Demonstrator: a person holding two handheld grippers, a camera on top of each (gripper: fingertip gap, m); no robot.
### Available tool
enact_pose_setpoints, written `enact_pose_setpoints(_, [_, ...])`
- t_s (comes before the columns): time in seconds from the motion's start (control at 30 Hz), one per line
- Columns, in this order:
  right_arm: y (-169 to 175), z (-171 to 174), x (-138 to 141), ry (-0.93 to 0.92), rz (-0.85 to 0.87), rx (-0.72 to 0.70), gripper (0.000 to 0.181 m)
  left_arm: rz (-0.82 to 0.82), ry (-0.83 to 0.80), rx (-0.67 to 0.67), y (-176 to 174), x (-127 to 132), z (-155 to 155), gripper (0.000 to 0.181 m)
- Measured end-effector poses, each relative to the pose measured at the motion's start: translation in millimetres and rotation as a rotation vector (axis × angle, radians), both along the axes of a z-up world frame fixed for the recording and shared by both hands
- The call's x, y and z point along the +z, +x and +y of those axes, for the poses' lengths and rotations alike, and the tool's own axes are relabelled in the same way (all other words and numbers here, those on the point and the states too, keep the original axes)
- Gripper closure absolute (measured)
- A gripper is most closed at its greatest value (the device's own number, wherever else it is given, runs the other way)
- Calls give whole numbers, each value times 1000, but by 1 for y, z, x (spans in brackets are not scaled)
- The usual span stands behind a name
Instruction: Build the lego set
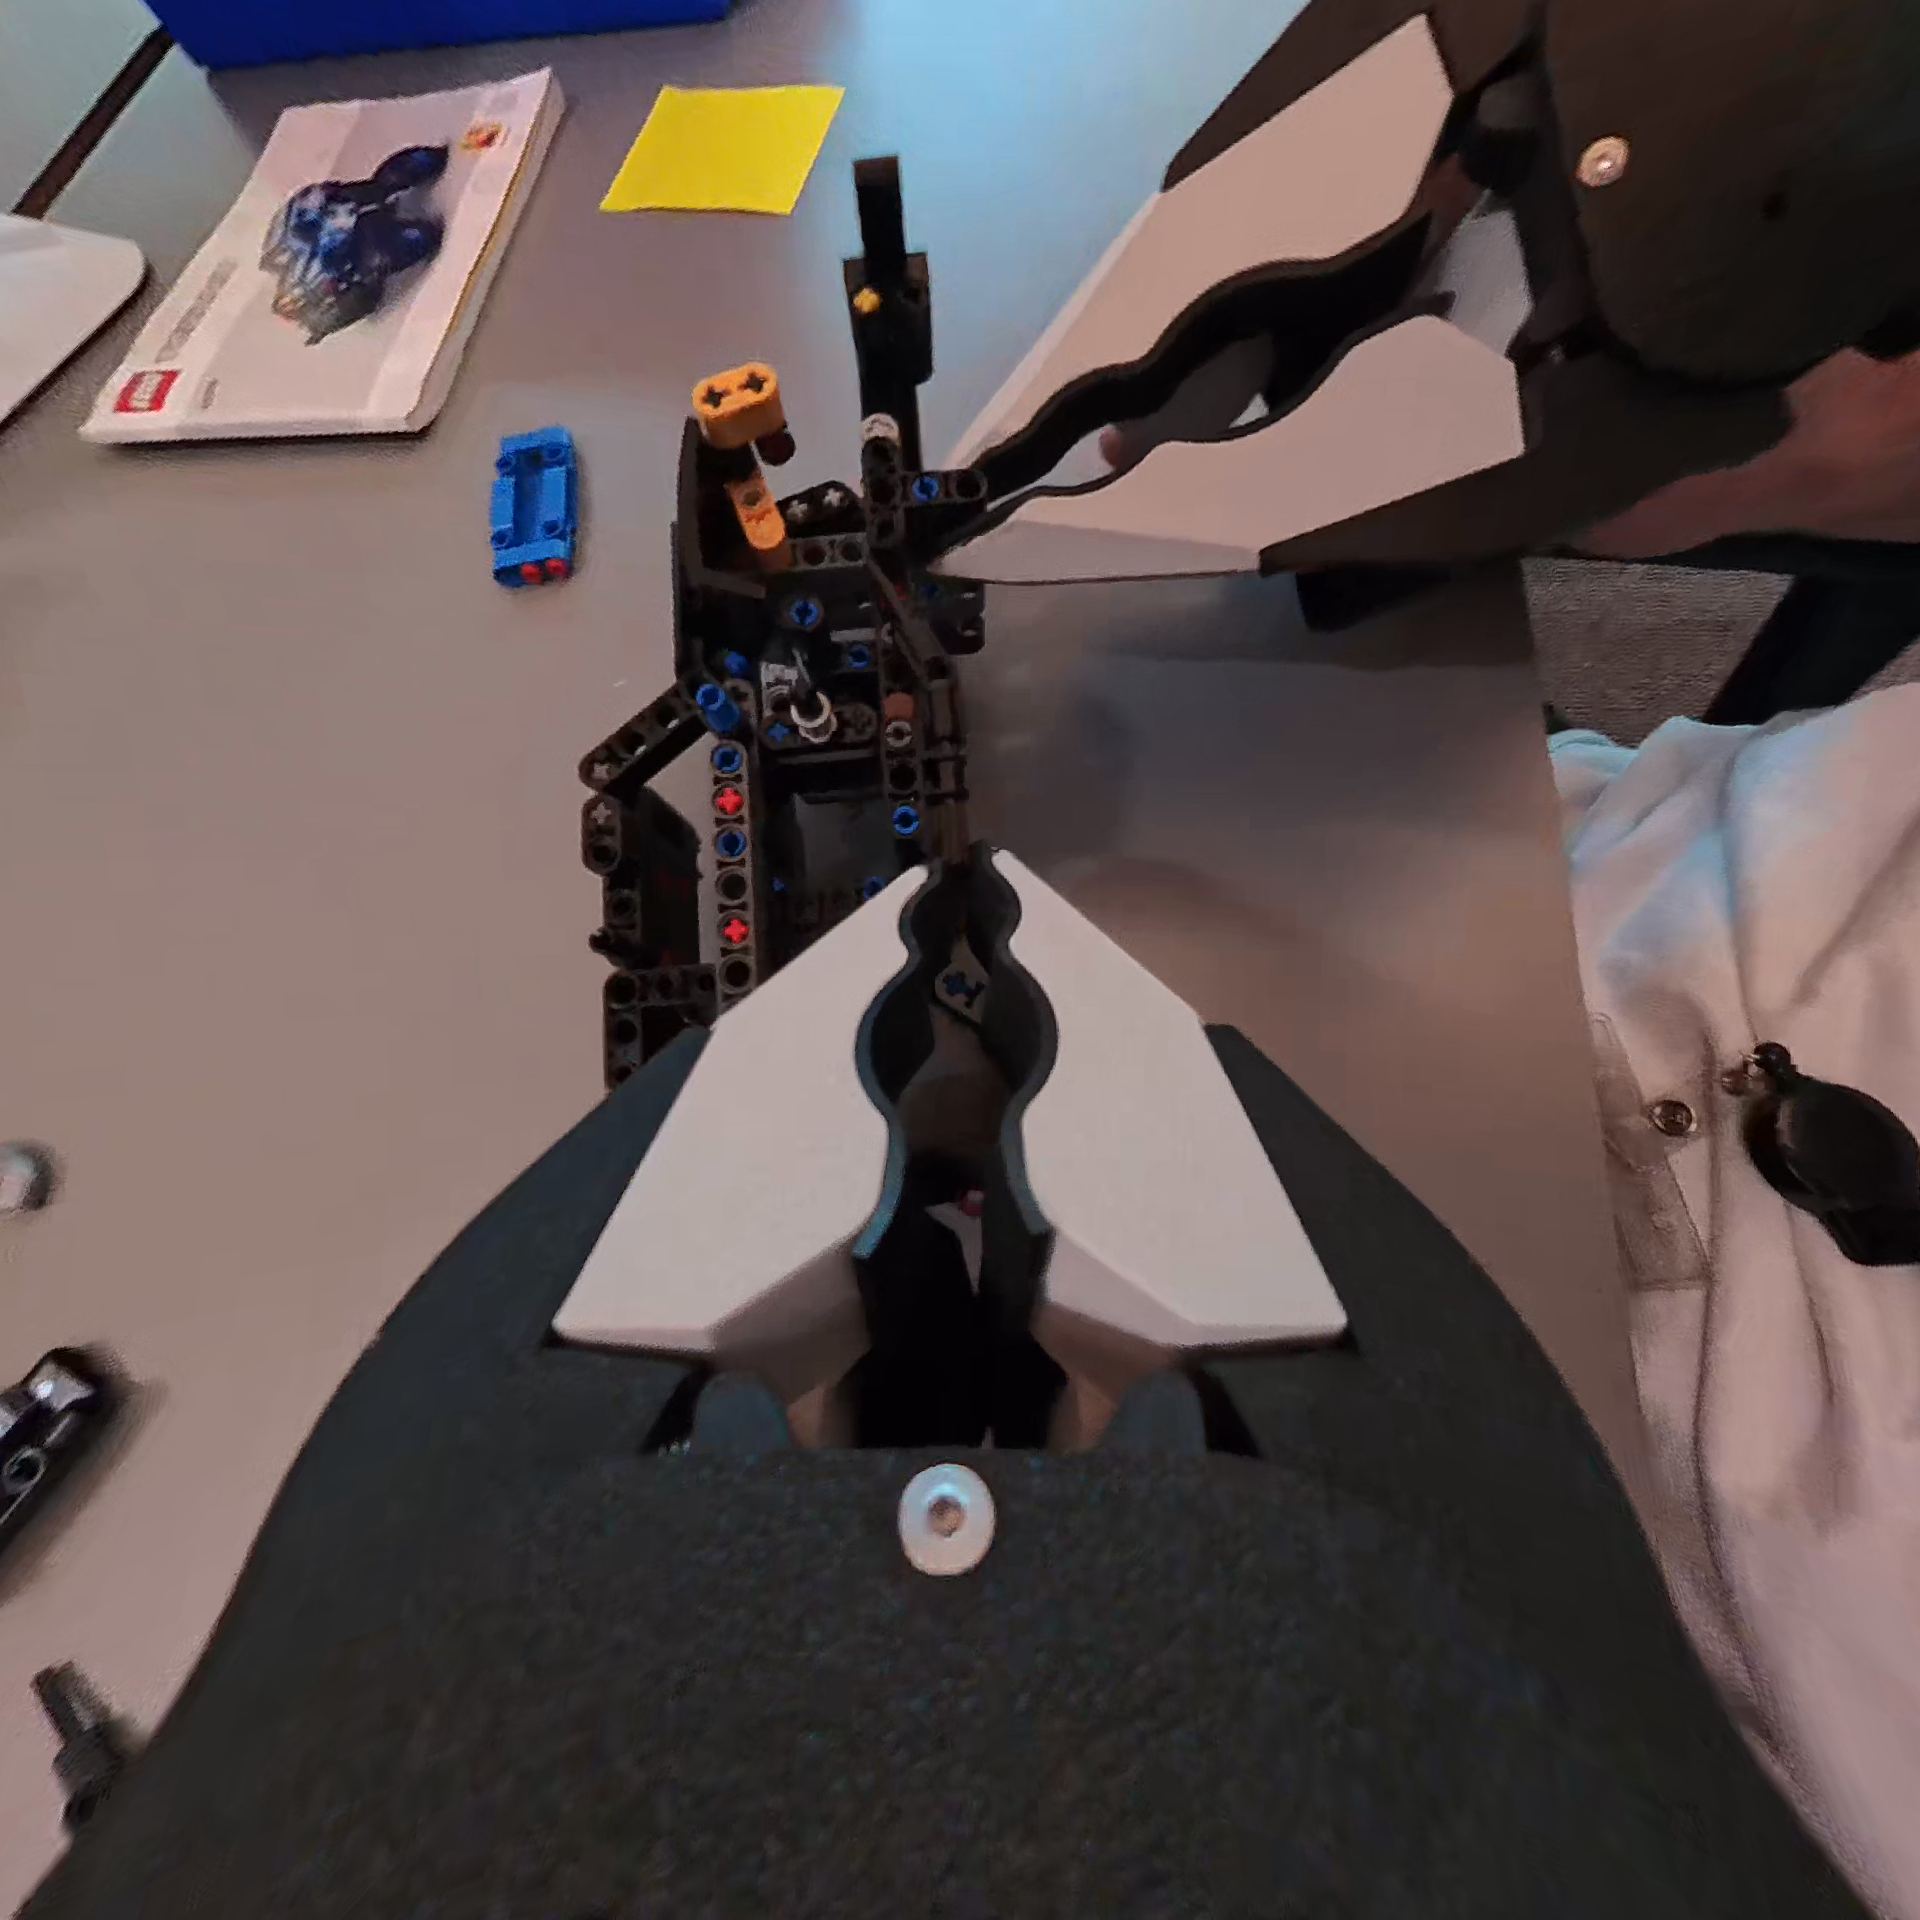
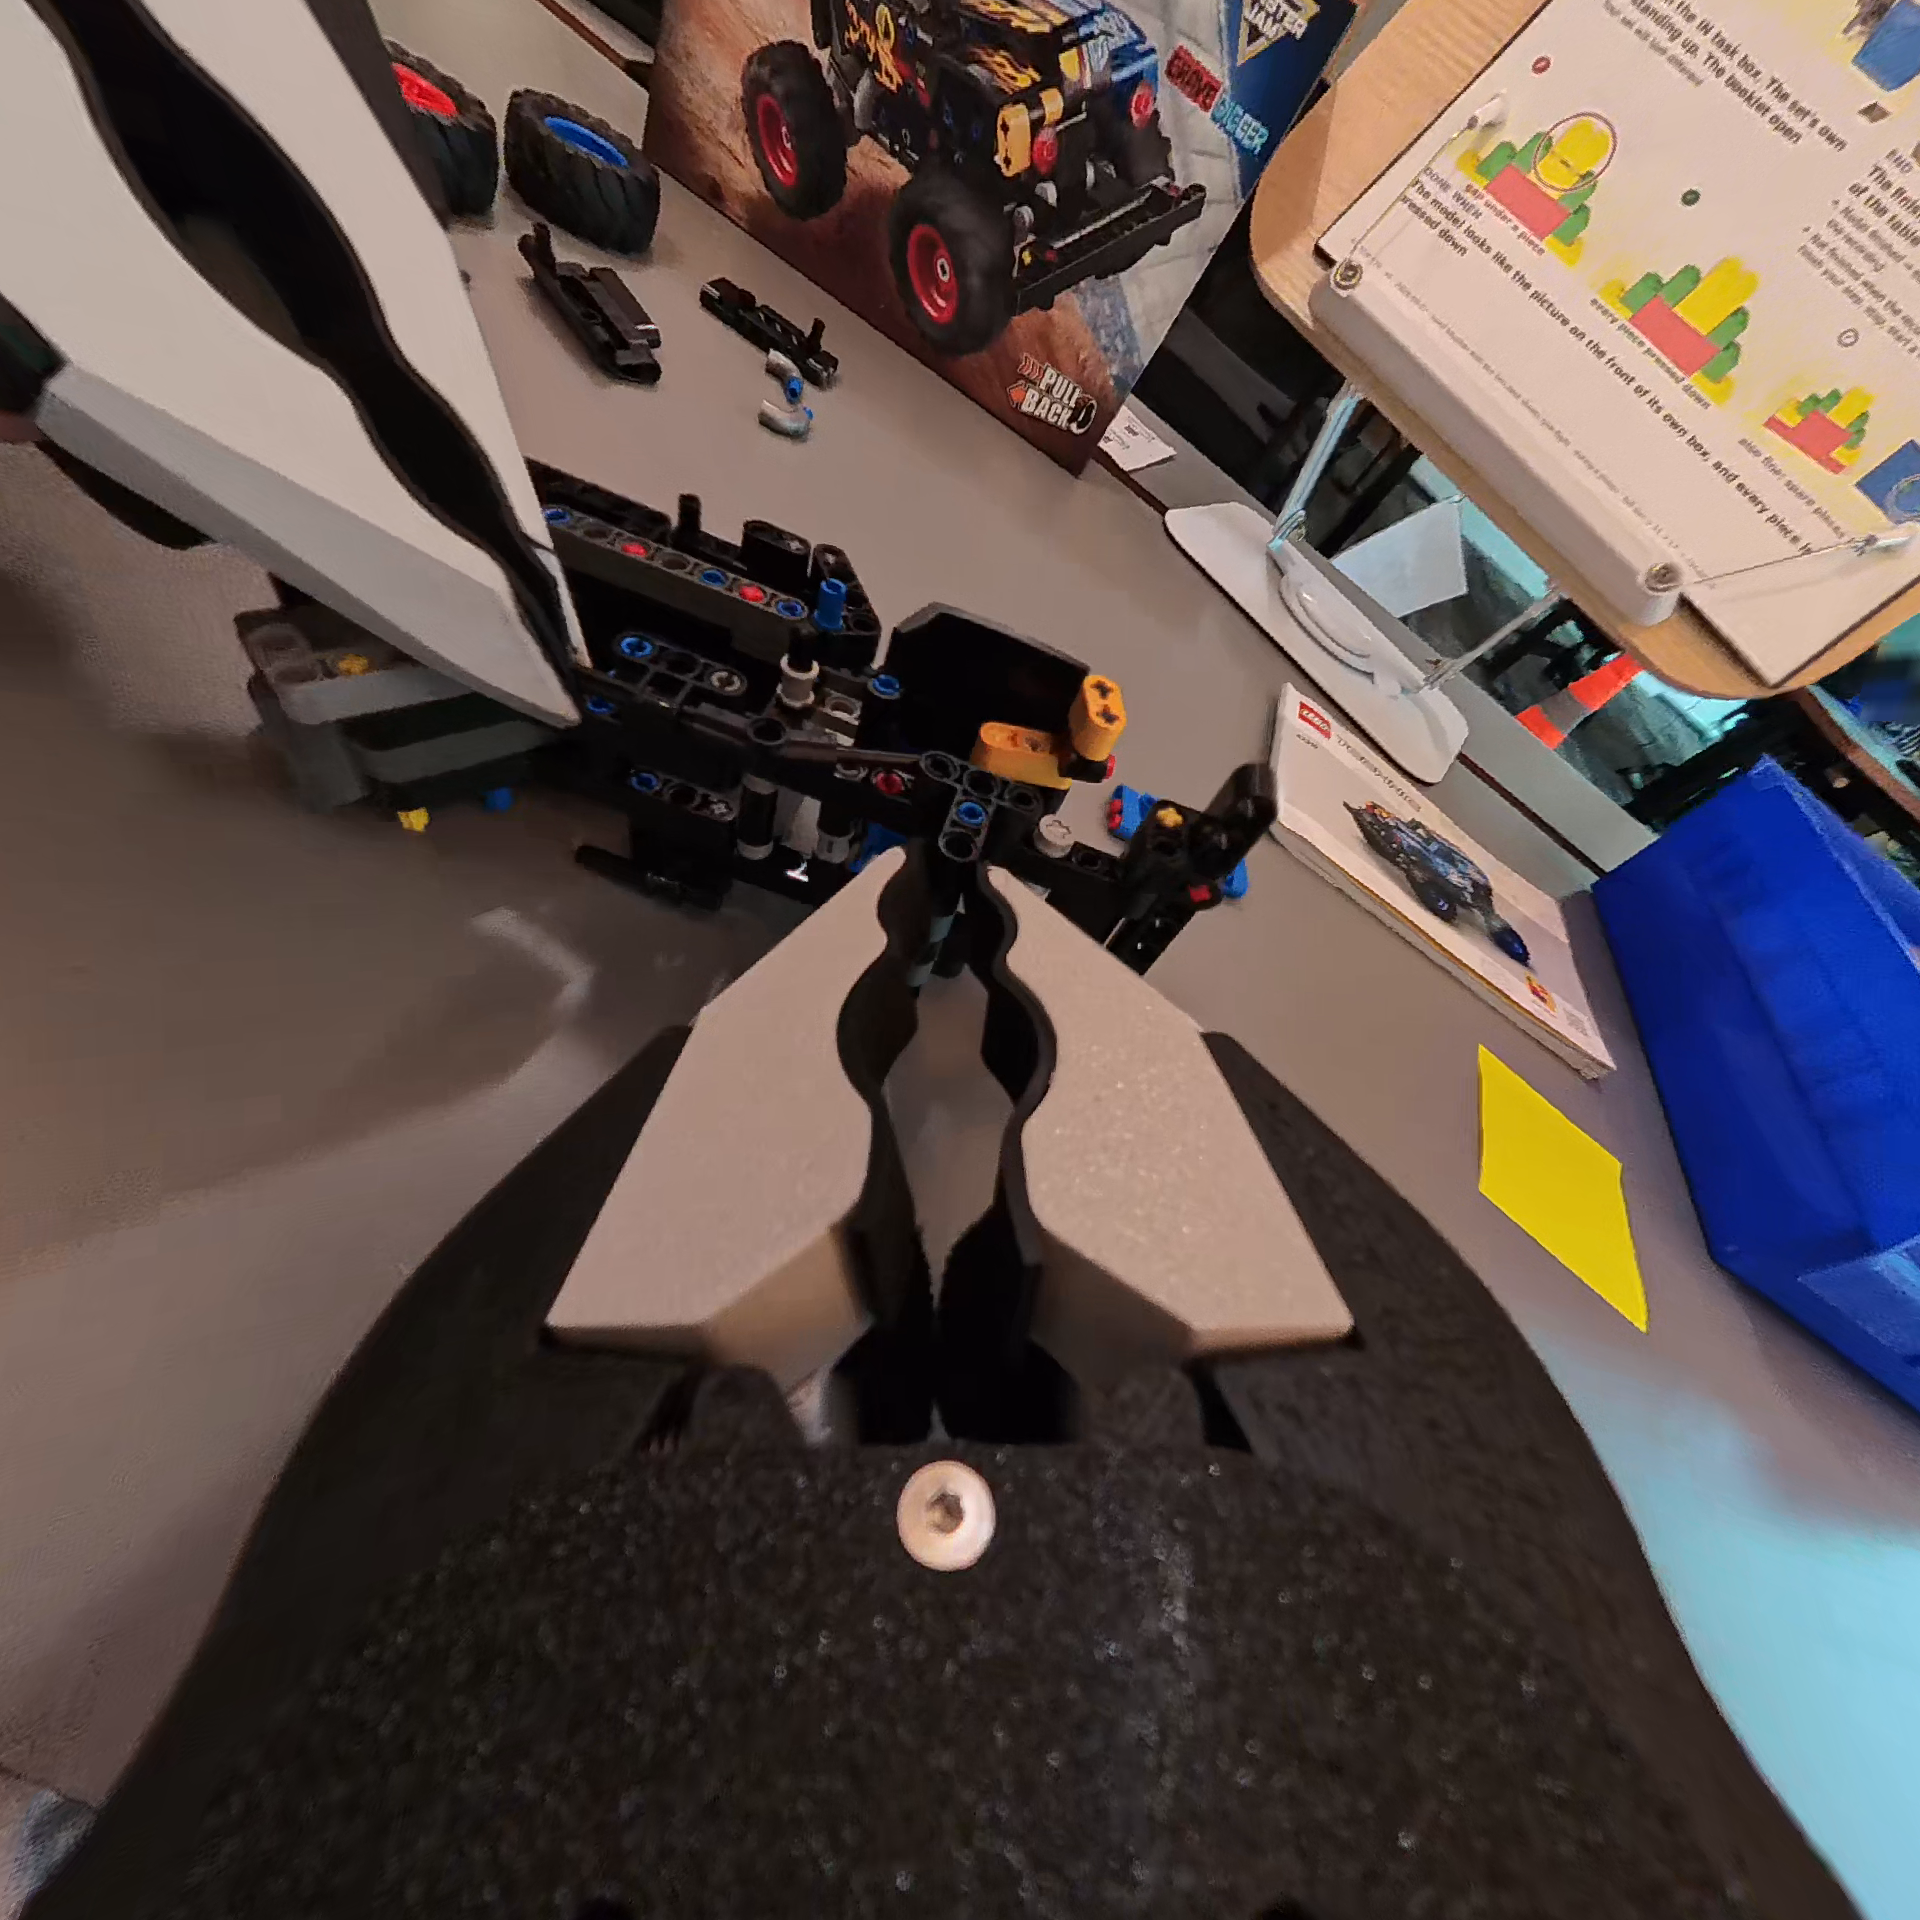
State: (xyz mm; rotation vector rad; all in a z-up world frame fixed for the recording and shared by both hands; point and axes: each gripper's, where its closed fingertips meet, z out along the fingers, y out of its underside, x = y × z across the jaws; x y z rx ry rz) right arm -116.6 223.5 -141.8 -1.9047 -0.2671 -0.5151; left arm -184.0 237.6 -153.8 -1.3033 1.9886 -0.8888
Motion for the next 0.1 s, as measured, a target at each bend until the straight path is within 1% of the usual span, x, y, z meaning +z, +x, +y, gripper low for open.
enact_pose_setpoints(0.1, [0,0,0,2,-23,-12,175,-11,67,-2,2,0,1,179])
